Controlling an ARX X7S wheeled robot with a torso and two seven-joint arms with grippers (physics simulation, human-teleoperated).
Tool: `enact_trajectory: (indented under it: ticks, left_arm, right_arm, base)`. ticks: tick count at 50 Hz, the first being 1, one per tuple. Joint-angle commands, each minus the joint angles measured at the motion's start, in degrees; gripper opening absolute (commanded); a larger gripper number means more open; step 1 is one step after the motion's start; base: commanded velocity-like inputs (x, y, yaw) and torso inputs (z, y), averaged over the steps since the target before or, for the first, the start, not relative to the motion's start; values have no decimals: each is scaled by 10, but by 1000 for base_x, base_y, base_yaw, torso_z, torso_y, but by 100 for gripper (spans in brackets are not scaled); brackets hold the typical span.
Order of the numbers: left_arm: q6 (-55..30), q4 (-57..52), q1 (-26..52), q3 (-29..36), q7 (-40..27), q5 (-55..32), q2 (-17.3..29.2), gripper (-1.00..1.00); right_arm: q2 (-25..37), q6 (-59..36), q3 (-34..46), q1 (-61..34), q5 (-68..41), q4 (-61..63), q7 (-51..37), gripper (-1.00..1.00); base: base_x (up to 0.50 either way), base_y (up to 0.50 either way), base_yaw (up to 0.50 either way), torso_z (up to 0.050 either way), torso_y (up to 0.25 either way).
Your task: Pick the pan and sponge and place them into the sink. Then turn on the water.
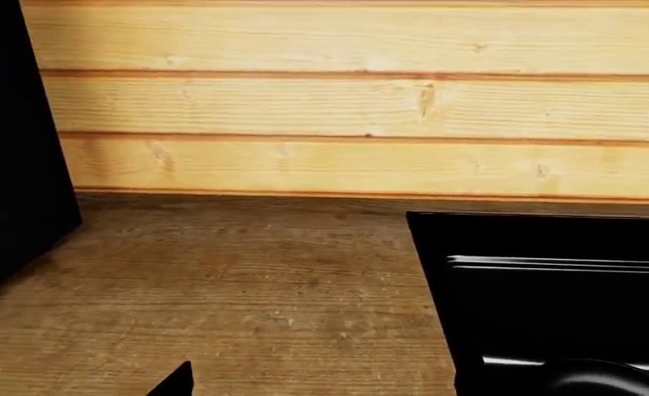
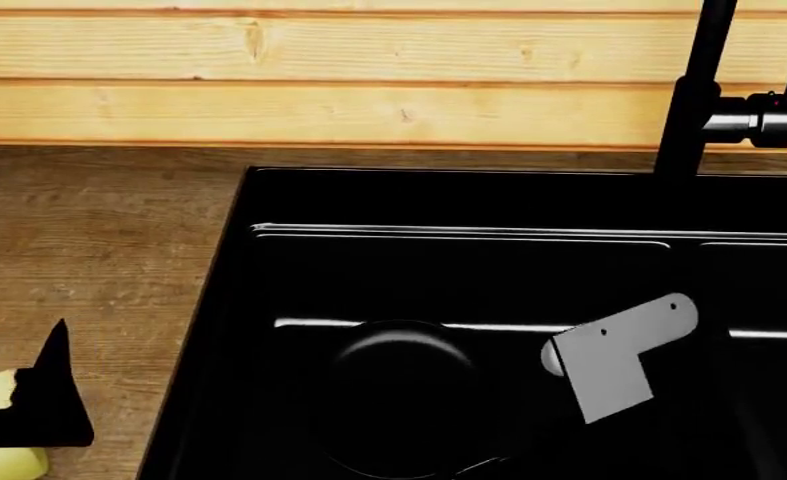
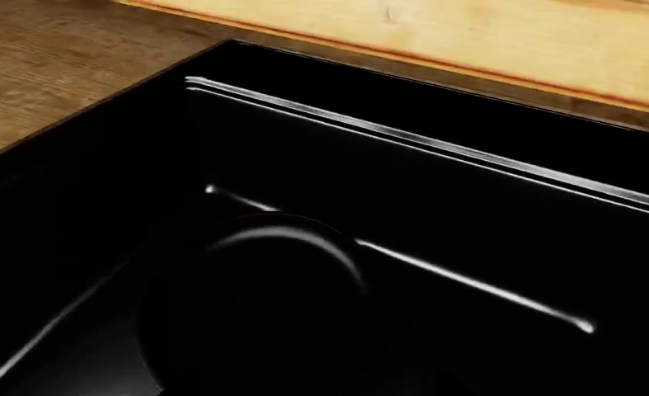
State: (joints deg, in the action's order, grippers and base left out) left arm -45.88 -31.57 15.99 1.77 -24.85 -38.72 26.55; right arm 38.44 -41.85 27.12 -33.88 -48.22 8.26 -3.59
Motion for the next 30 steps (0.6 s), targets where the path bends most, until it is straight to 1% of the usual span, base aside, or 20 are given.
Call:
enact_trajectory:
  ticks: [1, 2, 5, 6, 7, 8, 12, 13, 14, 16, 18, 19, 20, 21, 23, 25, 26, 27, 28, 30]
  left_arm:
    - [-127, -68, -11, -95, -94, -136, -20, 100]
    - [-141, -69, -16, -126, -107, -182, -28, 100]
    - [-165, -96, -13, -122, -127, -189, -12, 100]
    - [-155, -103, -13, -152, -146, -206, -28, 100]
    - [-170, -110, -6, -157, -156, -233, -28, 100]
    - [-198, -130, 4, -167, -195, -263, -20, 100]
    - [-258, -143, 27, -165, -276, -350, -18, 100]
    - [-258, -138, 27, -174, -288, -367, -23, 100]
    - [-260, -146, 27, -170, -291, -349, -13, 100]
    - [-276, -143, 27, -166, -312, -353, -6, 100]
    - [-283, -164, 5, -137, -299, -320, 8, 100]
    - [-277, -163, -3, -136, -296, -313, 5, 100]
    - [-276, -149, -12, -151, -311, -341, -7, 100]
    - [-268, -163, -25, -140, -298, -314, 0, 100]
    - [-257, -157, -35, -117, -291, -283, -11, 100]
    - [-229, -167, -45, -101, -279, -224, 0, 100]
    - [-220, -168, -50, -105, -274, -218, 3, 100]
    - [-205, -174, -44, -81, -274, -184, 1, 100]
    - [-236, -171, -34, -72, -306, -179, 3, 100]
    - [-210, -167, -36, -68, -312, -166, -26, 100]
  right_arm:
    - [15, -2, -78, 38, -54, 90, -98, 100]
    - [19, -4, -68, 39, -47, 96, -94, 100]
    - [16, 4, -62, 50, -37, 92, -91, 100]
    - [14, 8, -61, 53, -35, 89, -90, 100]
    - [13, 10, -62, 54, -36, 88, -88, 100]
    - [13, 8, -60, 54, -36, 89, -89, 100]
    - [14, 3, -57, 51, -37, 94, -91, 100]
    - [16, 1, -56, 51, -37, 97, -93, 100]
    - [16, 2, -57, 52, -38, 101, -93, 100]
    - [12, 14, -64, 54, -40, 100, -90, 100]
    - [9, 14, -57, 50, -32, 94, -88, 100]
    - [9, 14, -54, 49, -30, 94, -86, 100]
    - [8, 15, -53, 49, -29, 93, -86, 100]
    - [8, 14, -53, 49, -29, 92, -85, 100]
    - [10, 15, -54, 51, -29, 94, -86, 100]
    - [10, 16, -52, 54, -28, 96, -86, 100]
    - [10, 17, -53, 56, -28, 96, -86, 100]
    - [11, 20, -53, 61, -27, 97, -86, 100]
    - [11, 21, -52, 62, -27, 97, -86, 100]
    - [10, 25, -51, 67, -24, 94, -85, 100]
  base:
    - [0, 0, 0, 0, 0]
    - [0, 0, 0, 0, 0]
    - [0, 0, 0, 0, 0]
    - [0, 0, 0, 0, 0]
    - [0, 0, 0, 0, 0]
    - [0, 0, 0, 0, 0]
    - [0, 0, 0, 0, 0]
    - [0, 0, 0, 0, 0]
    - [0, 0, 0, 0, 0]
    - [0, 0, 0, 0, 0]
    - [0, 0, 0, 0, 0]
    - [0, 0, 0, 0, 0]
    - [0, 0, 0, 0, 0]
    - [0, 0, 0, 0, 0]
    - [0, 0, 0, 0, 0]
    - [0, 0, 0, 0, 0]
    - [0, 0, 0, 0, 0]
    - [0, 0, 0, 0, 0]
    - [0, 0, 0, 0, 0]
    - [0, 0, 0, 0, 0]
